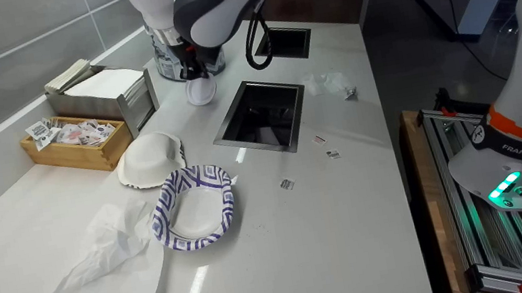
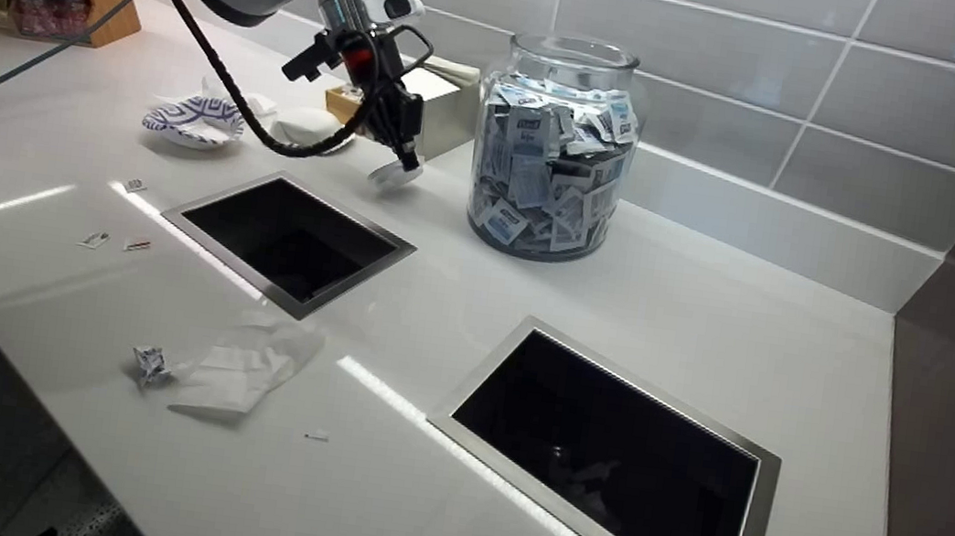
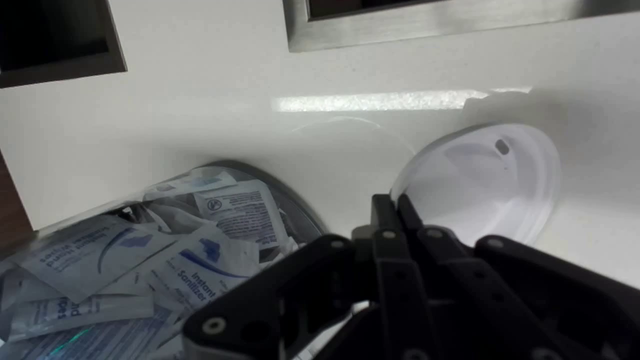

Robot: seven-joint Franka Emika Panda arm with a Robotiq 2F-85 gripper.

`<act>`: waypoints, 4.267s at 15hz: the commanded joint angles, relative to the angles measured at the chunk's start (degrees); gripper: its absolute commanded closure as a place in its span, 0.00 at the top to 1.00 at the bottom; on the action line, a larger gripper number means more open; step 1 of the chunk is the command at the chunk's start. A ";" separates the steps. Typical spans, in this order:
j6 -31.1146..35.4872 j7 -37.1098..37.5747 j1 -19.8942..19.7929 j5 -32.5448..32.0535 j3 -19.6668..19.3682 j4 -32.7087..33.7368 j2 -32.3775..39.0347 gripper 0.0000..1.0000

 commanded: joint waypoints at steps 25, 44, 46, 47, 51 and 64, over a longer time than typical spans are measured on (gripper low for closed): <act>5.45 0.66 -3.72 3.10 2.80 2.98 7.77 0.01; -1.85 5.95 2.07 -3.82 -2.80 -5.33 -5.24 0.01; -3.68 8.13 2.60 -8.38 -2.11 -5.26 -4.18 0.01; -4.06 9.59 2.76 -10.61 -1.80 -5.26 -3.42 0.01; -4.55 14.46 3.00 -18.36 -0.77 -4.44 -0.17 0.01; -13.18 15.94 1.95 -27.98 3.13 1.85 9.47 0.01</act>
